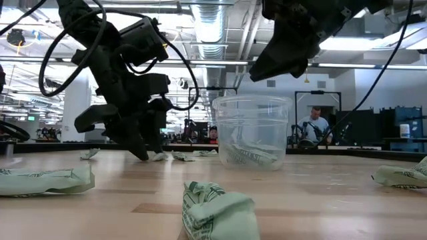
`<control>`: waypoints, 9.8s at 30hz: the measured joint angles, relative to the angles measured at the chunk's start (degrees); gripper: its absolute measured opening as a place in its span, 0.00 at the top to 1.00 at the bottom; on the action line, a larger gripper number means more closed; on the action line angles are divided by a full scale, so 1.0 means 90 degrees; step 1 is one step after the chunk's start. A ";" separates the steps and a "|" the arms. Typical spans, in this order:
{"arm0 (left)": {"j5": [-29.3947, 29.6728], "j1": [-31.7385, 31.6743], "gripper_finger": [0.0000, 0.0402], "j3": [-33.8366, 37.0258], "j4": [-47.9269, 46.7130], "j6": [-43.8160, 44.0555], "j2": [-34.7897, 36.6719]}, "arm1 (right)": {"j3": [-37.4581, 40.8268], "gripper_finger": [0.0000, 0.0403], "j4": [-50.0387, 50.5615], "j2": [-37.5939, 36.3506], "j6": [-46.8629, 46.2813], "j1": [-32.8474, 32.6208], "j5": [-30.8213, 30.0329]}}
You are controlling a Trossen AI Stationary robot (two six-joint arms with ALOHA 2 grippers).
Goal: Pick and place Stevia / Truvia into bins
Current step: Put the stevia packet into the transparent container
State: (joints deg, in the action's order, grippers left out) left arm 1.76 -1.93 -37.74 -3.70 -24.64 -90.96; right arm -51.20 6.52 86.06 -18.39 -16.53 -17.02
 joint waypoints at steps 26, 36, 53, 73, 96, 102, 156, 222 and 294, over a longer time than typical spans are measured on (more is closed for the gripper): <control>0.0058 0.0301 0.98 0.0000 -0.0578 0.2115 0.0040 | 0.0000 0.76 0.0091 0.0002 -0.0051 -0.0197 -0.2287; 0.0136 0.0445 1.00 0.0034 -0.0711 0.2186 0.1016 | 0.0005 0.76 0.0894 0.0007 -0.0363 -0.0195 -0.3077; -0.2085 0.0207 1.00 -0.0310 0.2761 0.1673 0.1272 | 0.0007 0.76 0.2913 0.0007 -0.2301 -0.0041 -0.4270; -0.2497 0.0204 1.00 -0.1912 0.1784 0.1326 -0.0857 | 0.0010 0.76 0.4179 0.0007 -0.3605 -0.0120 -0.4063; -0.2083 0.0144 0.70 -0.1926 0.1299 0.1393 -0.0520 | 0.0010 0.76 0.4032 0.0007 -0.3536 -0.0004 -0.4132; -0.1625 0.0087 0.68 -0.1926 -0.0170 0.1409 0.0383 | 0.0010 0.76 0.4030 0.0007 -0.2561 0.0705 -0.3533; -0.1129 0.0066 0.68 -0.1916 -0.2363 0.1326 0.0928 | -0.0027 0.55 0.0654 0.1778 -0.0598 0.5087 0.1793; 0.0811 0.0068 0.68 -0.0722 -0.5284 0.3081 0.0930 | -0.3286 0.99 0.4529 0.1758 -0.0320 0.0183 0.0714; 0.0340 0.0087 0.68 0.0048 -0.3810 0.0279 0.0985 | 0.0214 0.77 0.3696 -0.1134 -0.2671 -0.0551 -0.2287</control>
State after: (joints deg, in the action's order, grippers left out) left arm 4.82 -1.15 -37.30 -38.00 -22.13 -82.09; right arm -49.28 39.79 75.85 -42.44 -21.50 -37.60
